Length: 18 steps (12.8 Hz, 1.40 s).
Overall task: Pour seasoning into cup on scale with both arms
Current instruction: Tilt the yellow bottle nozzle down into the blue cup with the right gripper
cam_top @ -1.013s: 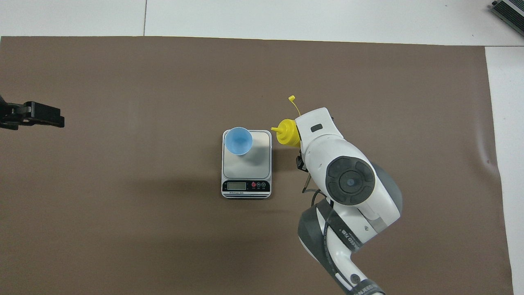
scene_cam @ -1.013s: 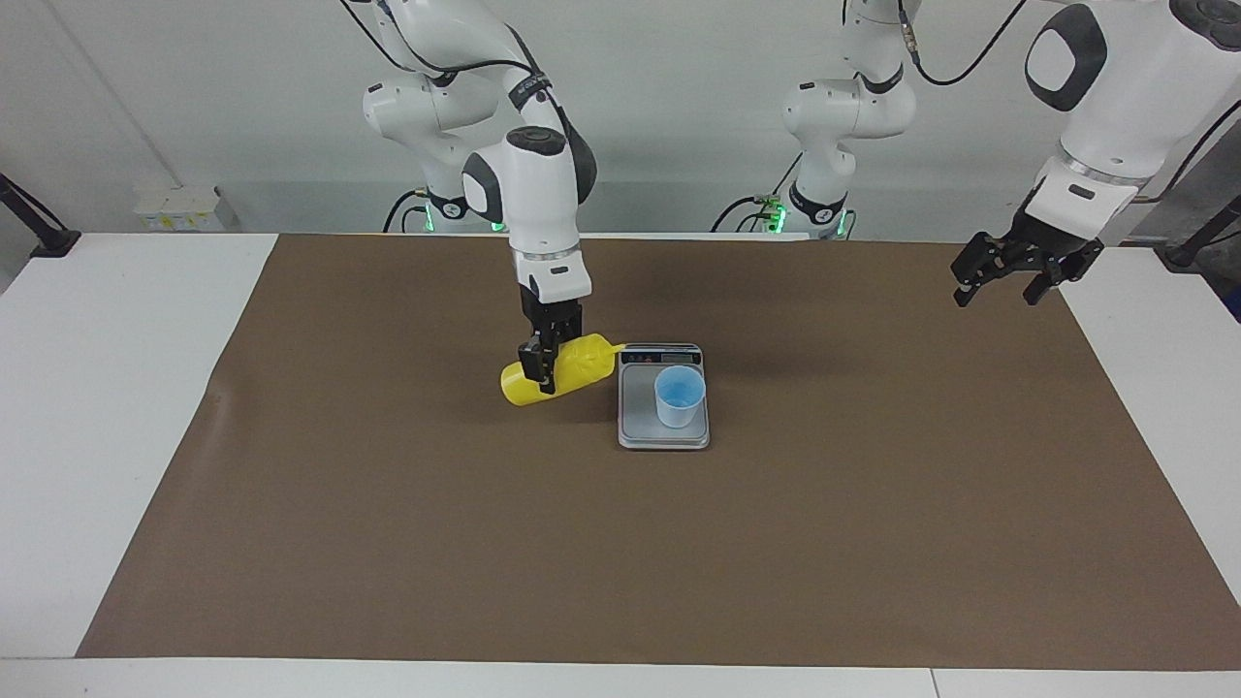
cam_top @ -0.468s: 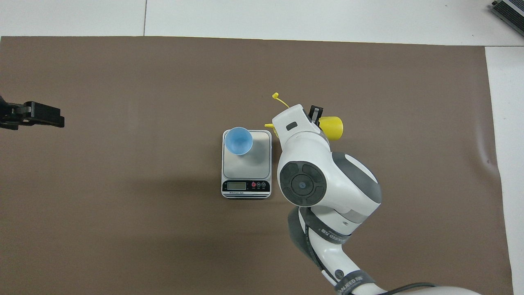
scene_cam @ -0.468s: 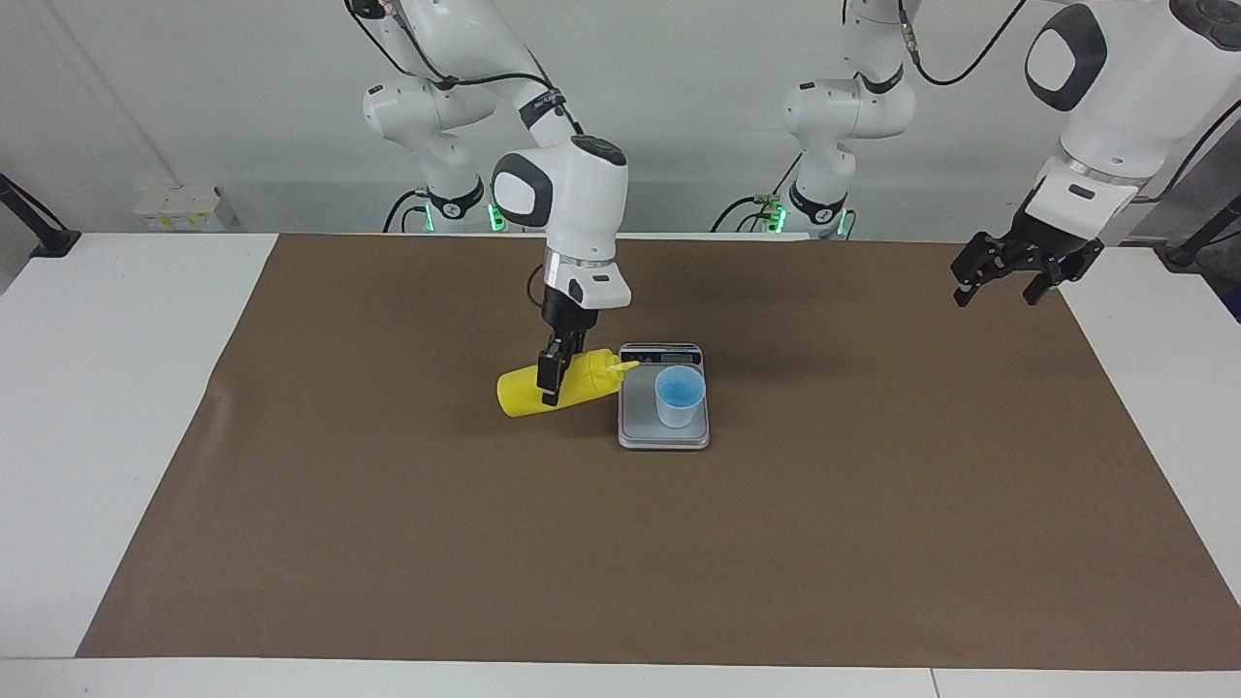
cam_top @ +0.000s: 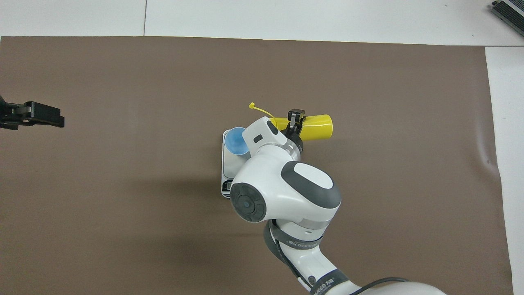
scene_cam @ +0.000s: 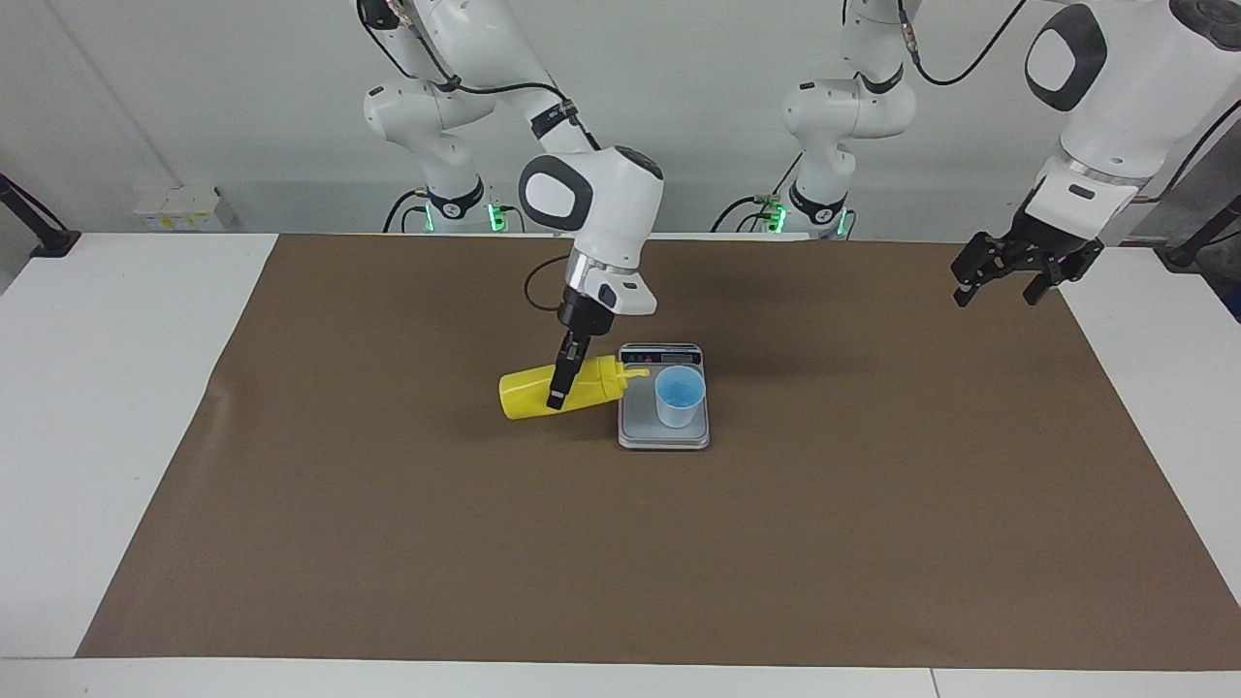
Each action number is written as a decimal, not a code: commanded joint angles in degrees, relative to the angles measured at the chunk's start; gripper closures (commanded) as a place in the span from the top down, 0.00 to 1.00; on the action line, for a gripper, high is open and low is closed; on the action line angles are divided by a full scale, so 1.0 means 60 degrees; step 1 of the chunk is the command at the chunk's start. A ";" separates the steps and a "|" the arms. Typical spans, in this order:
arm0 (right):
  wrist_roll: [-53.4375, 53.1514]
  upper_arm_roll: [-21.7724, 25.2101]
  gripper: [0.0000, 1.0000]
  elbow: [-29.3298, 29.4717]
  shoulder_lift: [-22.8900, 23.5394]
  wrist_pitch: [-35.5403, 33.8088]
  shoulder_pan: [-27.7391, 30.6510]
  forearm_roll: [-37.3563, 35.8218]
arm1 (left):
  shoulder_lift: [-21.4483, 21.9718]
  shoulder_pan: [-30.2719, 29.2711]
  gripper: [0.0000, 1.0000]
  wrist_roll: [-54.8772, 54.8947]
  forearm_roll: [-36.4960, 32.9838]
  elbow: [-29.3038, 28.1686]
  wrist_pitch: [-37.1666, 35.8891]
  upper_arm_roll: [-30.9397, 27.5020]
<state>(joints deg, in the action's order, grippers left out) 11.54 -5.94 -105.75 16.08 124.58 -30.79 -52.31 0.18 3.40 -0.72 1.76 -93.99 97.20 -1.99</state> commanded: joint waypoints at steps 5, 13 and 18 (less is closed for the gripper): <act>-0.2231 -0.0006 0.50 0.0296 0.0542 -0.0928 -0.0728 -0.2413 | 0.0190 -0.0024 1.00 0.0047 0.0132 -0.0156 -0.0029 -0.0020; -0.2860 -0.0006 0.39 -0.0114 0.0411 -0.1543 -0.1049 -0.4302 | 0.0190 -0.0024 1.00 0.0047 0.0132 -0.0156 -0.0029 -0.0020; -0.4615 -0.0006 0.19 -0.1021 0.0279 -0.2071 -0.1358 -0.6205 | 0.0190 -0.0024 1.00 0.0047 0.0132 -0.0156 -0.0029 -0.0020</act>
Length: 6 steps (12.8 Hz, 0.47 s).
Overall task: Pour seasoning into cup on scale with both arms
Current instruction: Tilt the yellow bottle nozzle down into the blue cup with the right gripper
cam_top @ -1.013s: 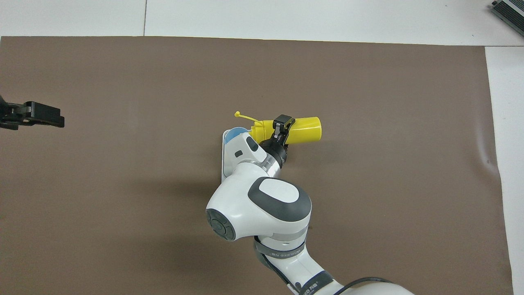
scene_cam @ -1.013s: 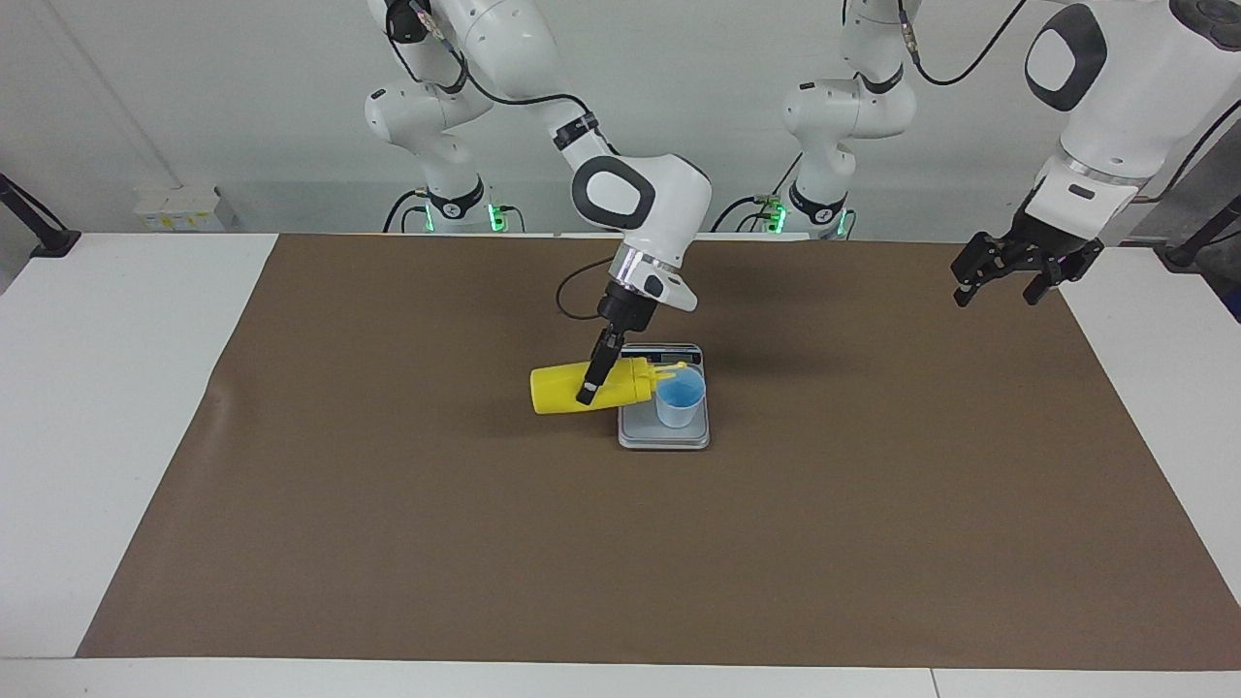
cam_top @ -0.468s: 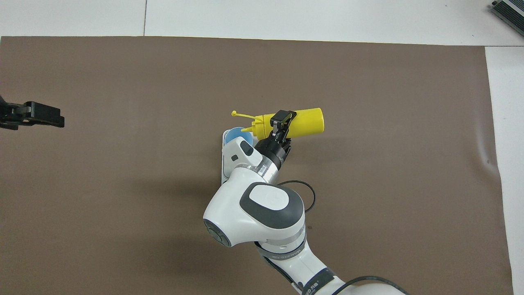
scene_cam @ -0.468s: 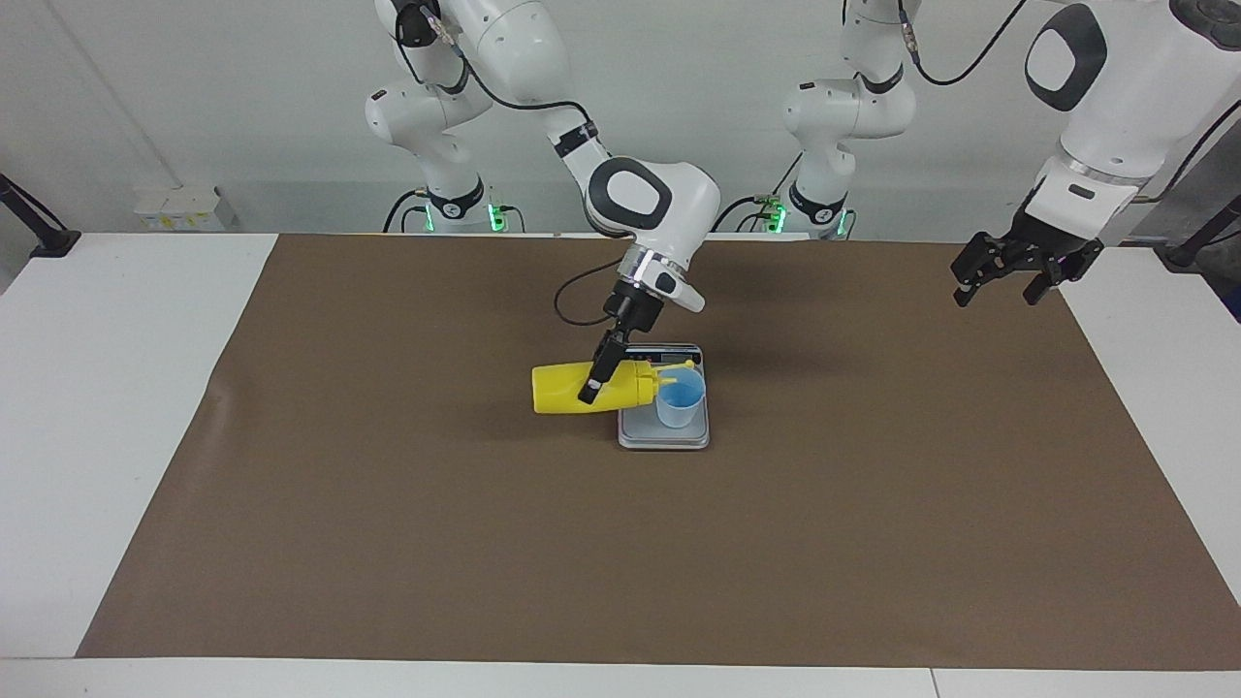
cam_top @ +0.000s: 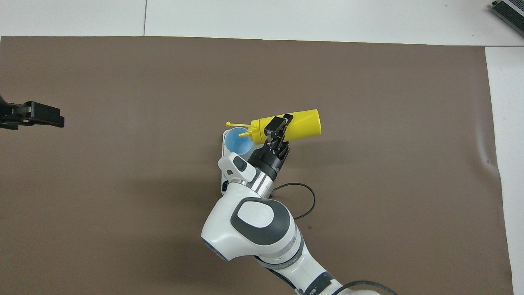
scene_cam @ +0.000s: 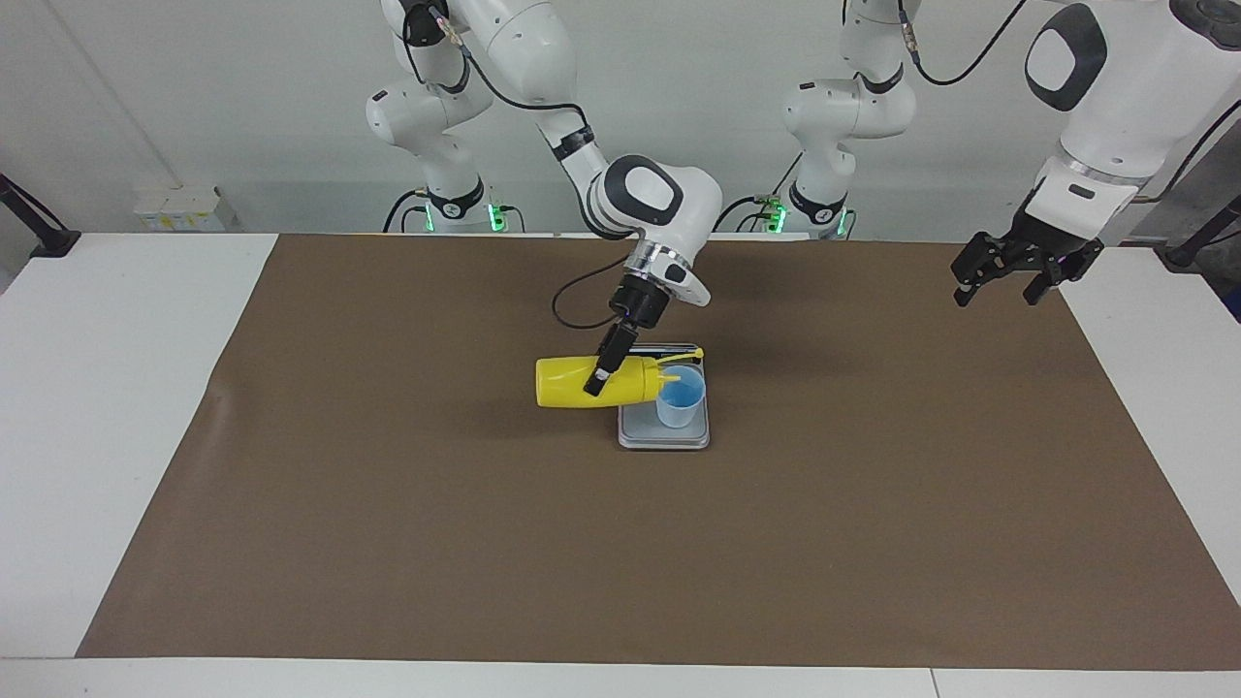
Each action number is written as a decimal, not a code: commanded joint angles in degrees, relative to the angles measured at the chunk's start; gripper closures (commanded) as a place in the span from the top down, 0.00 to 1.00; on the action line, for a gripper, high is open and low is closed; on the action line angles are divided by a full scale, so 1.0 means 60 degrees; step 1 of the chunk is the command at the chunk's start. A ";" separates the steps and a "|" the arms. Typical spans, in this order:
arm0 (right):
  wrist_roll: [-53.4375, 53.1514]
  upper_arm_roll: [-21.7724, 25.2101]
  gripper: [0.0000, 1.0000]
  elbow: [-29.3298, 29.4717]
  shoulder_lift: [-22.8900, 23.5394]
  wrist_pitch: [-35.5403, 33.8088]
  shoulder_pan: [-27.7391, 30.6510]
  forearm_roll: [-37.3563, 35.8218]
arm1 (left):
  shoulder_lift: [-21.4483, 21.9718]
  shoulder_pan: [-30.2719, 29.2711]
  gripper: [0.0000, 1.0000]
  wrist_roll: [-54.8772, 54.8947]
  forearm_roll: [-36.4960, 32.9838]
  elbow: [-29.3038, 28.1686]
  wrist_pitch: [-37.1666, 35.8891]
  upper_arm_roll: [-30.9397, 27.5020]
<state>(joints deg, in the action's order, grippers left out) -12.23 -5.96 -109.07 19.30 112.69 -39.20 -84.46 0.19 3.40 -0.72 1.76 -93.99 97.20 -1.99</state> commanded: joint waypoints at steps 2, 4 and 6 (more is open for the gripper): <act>-0.0745 0.0012 0.09 -0.0644 -0.0330 -0.0120 0.0044 -0.1068 | 0.0188 -0.0024 1.00 0.0047 0.0132 -0.0156 -0.0029 -0.0020; -0.1152 0.0012 0.03 -0.0995 -0.0462 -0.0149 0.0044 -0.1681 | 0.0188 -0.0024 1.00 0.0047 0.0132 -0.0156 -0.0043 -0.0020; -0.1331 0.0012 0.00 -0.1084 -0.0448 -0.0222 0.0102 -0.2049 | 0.0188 -0.0024 1.00 0.0047 0.0132 -0.0156 -0.0029 -0.0020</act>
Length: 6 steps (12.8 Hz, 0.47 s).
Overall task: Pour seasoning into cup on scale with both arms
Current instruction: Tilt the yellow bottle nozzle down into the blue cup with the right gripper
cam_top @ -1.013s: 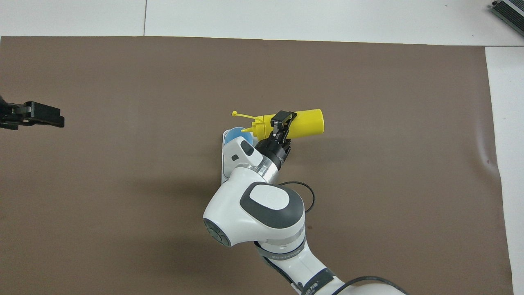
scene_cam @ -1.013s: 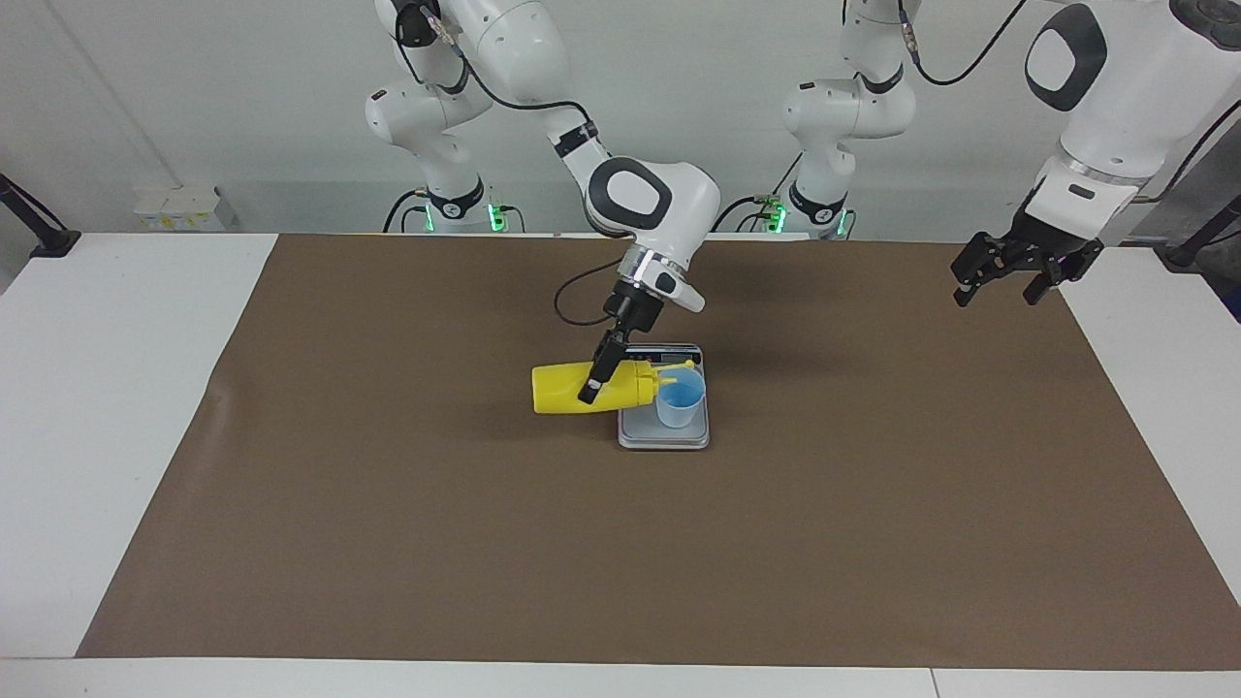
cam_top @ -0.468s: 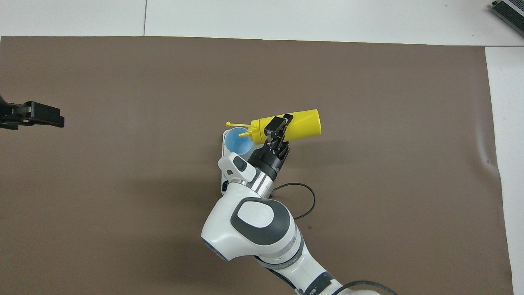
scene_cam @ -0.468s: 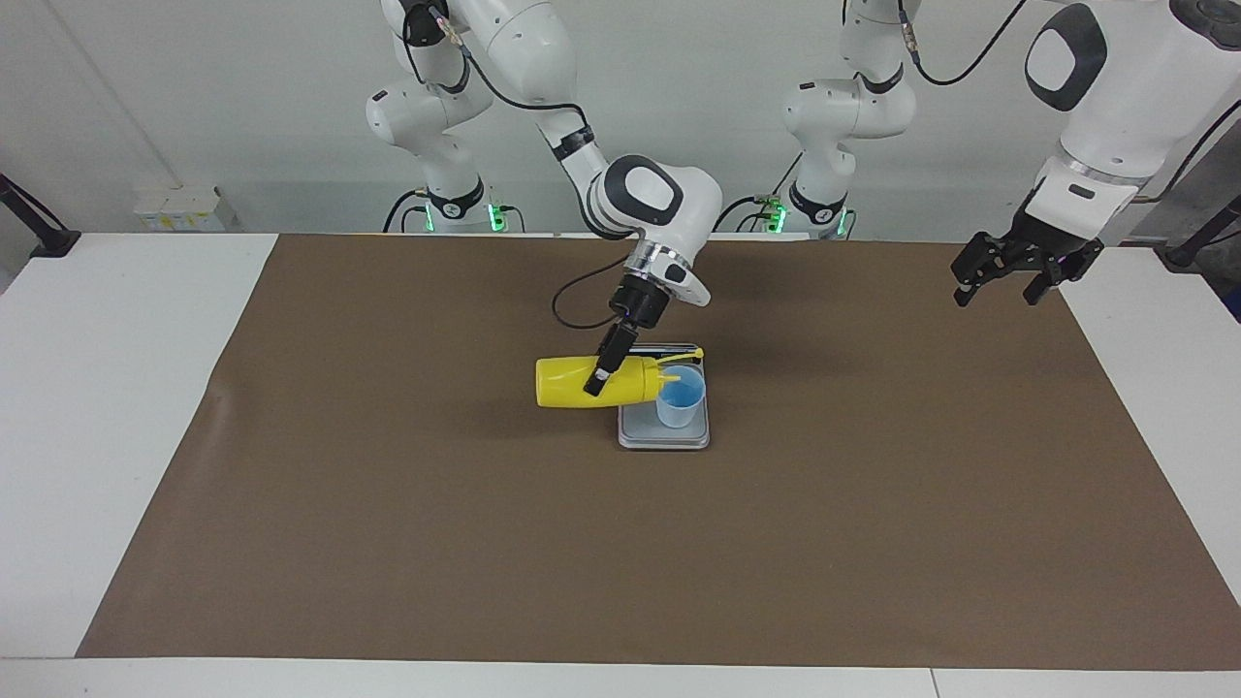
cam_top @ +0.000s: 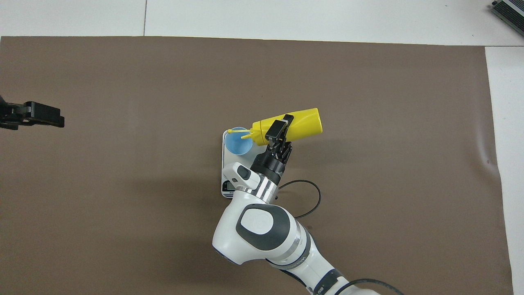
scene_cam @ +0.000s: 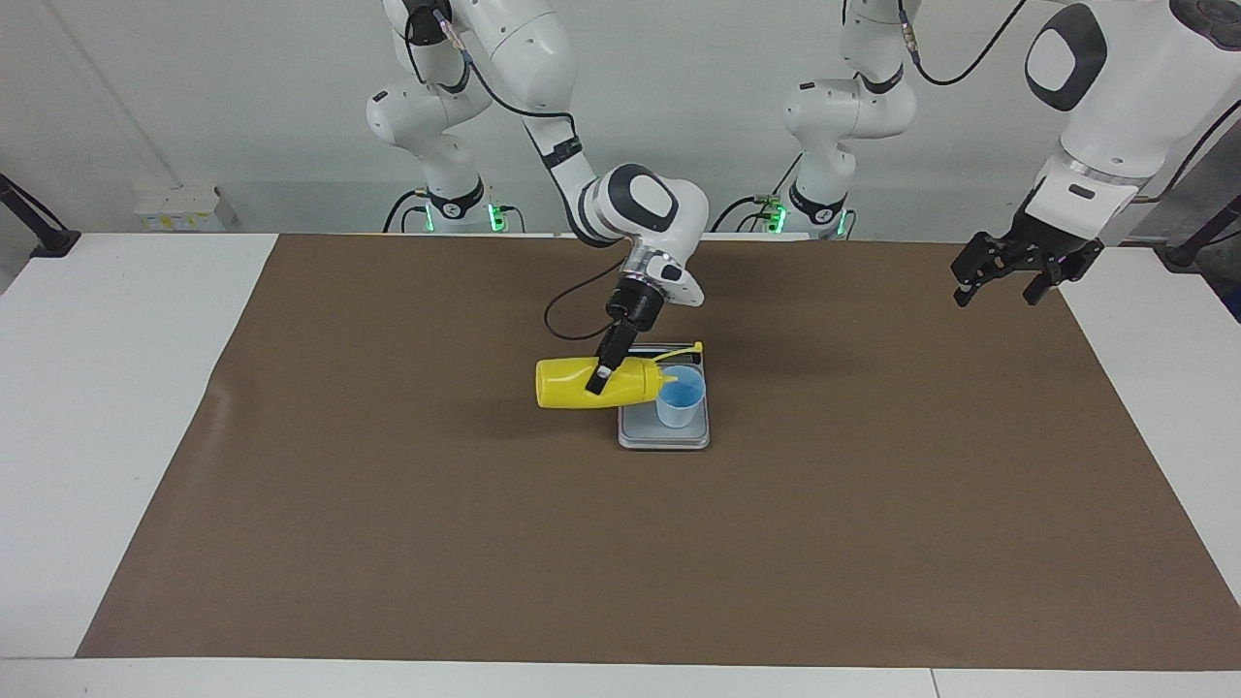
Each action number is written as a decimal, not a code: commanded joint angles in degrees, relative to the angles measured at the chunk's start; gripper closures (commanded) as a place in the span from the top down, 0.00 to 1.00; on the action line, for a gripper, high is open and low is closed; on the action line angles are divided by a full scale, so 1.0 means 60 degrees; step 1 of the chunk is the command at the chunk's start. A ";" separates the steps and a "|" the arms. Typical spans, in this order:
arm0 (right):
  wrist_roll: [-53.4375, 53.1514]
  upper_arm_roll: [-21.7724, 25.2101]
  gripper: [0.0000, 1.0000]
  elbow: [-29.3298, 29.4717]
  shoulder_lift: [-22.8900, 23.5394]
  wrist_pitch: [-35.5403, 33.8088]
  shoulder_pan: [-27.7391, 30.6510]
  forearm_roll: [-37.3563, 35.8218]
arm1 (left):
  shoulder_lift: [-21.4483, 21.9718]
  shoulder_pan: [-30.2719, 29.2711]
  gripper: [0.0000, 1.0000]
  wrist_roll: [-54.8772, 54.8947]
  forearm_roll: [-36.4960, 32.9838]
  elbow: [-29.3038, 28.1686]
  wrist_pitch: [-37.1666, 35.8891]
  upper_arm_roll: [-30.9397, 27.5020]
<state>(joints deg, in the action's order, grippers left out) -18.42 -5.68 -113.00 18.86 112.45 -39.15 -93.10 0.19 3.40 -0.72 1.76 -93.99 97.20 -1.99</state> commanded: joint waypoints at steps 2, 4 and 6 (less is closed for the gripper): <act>-0.0329 -0.0035 0.00 -0.0473 -0.0375 -0.0181 0.0139 -0.0742 | 0.0188 -0.0024 1.00 0.0047 0.0132 -0.0155 -0.0029 -0.0020; -0.0315 -0.0035 0.00 -0.0488 -0.0375 -0.0181 0.0139 -0.0830 | 0.0188 -0.0024 1.00 0.0047 0.0132 -0.0155 -0.0029 -0.0020; -0.0329 -0.0035 0.00 -0.0561 -0.0287 -0.0458 0.0095 -0.0961 | 0.0188 -0.0024 1.00 0.0047 0.0132 -0.0155 -0.0043 -0.0020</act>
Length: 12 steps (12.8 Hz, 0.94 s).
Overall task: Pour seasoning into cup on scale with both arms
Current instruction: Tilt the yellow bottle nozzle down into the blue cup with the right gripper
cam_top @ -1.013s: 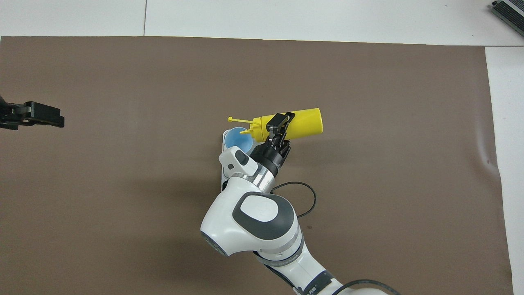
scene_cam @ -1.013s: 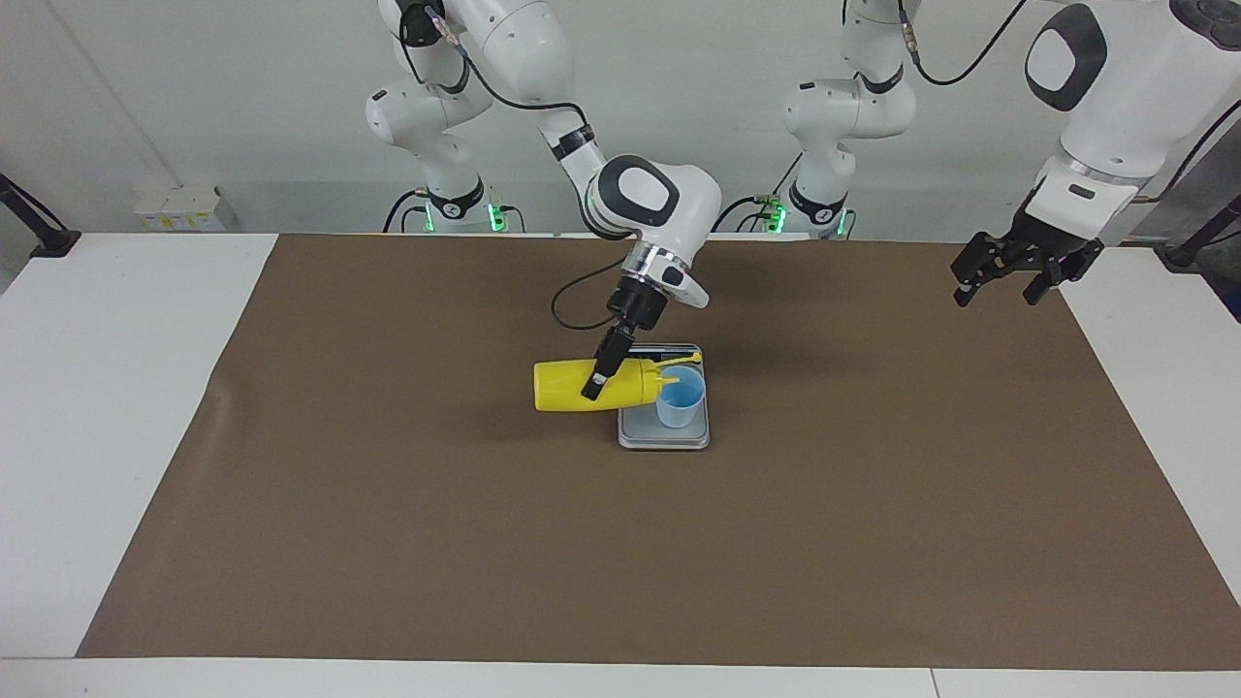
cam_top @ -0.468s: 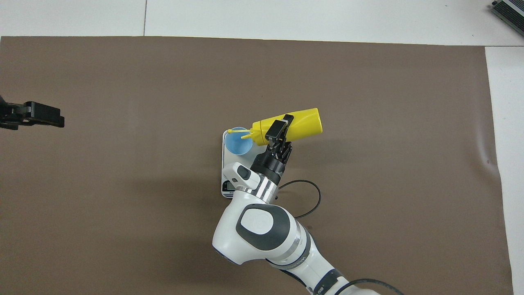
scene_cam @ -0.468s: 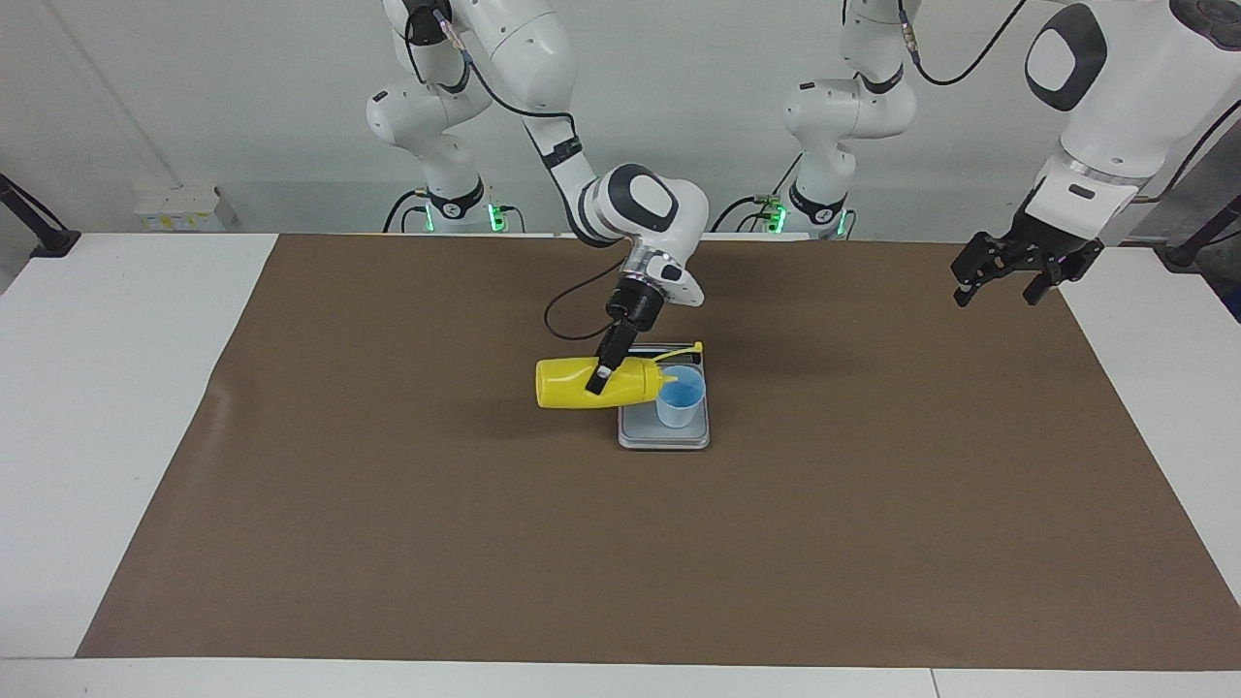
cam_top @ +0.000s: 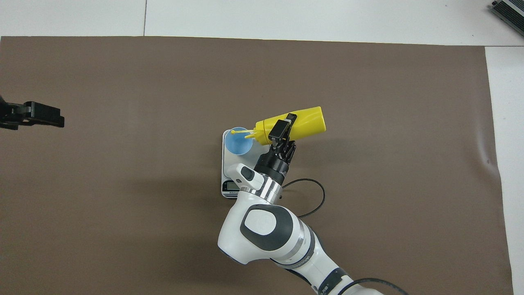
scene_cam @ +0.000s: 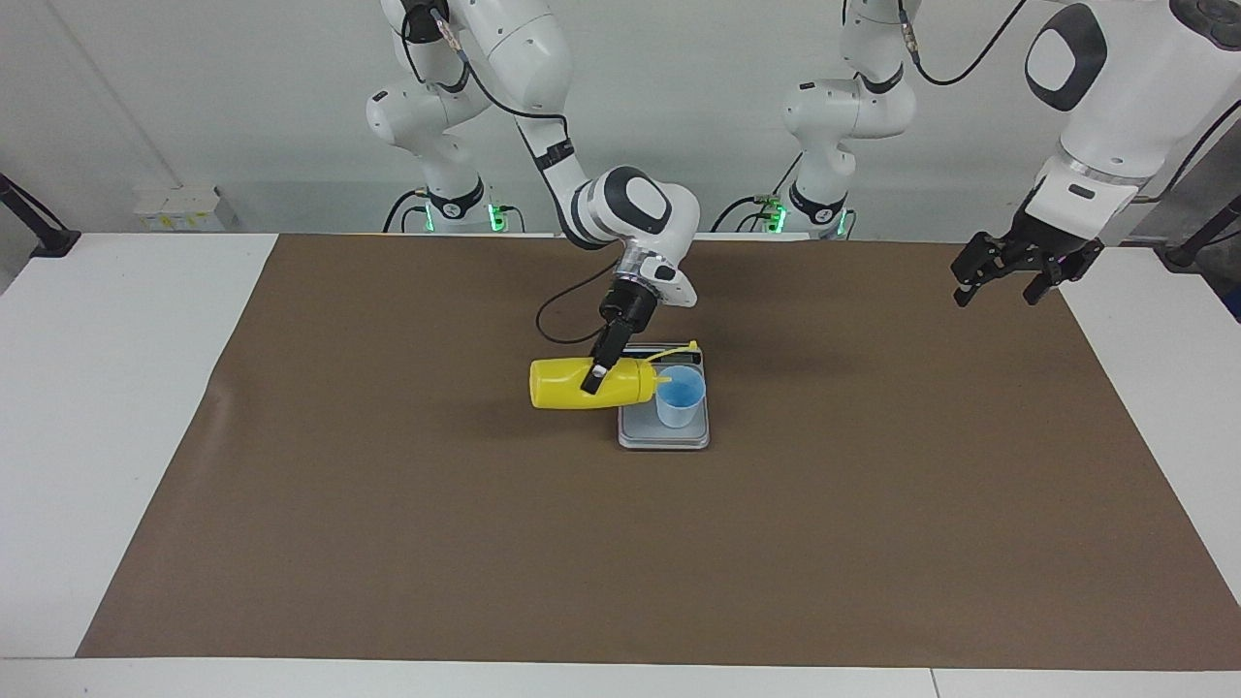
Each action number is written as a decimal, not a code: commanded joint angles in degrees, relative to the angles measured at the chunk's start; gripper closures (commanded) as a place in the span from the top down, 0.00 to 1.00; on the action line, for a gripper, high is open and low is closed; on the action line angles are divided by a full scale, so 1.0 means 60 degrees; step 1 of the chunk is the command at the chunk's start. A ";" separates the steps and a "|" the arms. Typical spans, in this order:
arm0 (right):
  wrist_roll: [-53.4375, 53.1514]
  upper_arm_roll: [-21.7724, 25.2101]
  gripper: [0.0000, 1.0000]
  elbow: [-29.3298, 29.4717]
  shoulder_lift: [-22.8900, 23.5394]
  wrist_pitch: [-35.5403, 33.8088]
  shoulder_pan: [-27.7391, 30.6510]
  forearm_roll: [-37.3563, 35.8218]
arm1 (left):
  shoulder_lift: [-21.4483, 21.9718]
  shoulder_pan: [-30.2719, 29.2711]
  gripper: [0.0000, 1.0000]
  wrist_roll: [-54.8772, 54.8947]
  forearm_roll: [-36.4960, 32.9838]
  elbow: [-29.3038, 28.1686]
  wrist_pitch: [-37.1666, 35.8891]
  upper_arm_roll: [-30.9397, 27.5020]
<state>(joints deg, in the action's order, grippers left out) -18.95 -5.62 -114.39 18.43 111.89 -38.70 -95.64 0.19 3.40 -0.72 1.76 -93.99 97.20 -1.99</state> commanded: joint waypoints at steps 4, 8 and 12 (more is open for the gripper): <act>-0.0240 -0.0074 0.00 -0.0345 -0.0201 -0.0426 0.0019 -0.0628 | 0.0188 -0.0024 1.00 0.0047 0.0132 -0.0155 -0.0029 -0.0020; -0.0605 -0.0074 0.00 -0.0228 -0.0157 -0.0179 0.0077 -0.0394 | 0.0188 -0.0024 1.00 0.0047 0.0132 -0.0155 -0.0029 -0.0020; -0.0651 -0.0059 0.00 -0.0008 -0.0536 0.1503 0.0749 0.1068 | 0.0188 -0.0024 1.00 0.0047 0.0132 -0.0155 -0.0029 -0.0020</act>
<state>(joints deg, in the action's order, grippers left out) -23.44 -5.61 -114.58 17.86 116.57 -37.24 -91.73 0.19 3.40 -0.72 1.76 -93.99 97.20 -1.99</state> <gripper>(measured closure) 0.520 0.000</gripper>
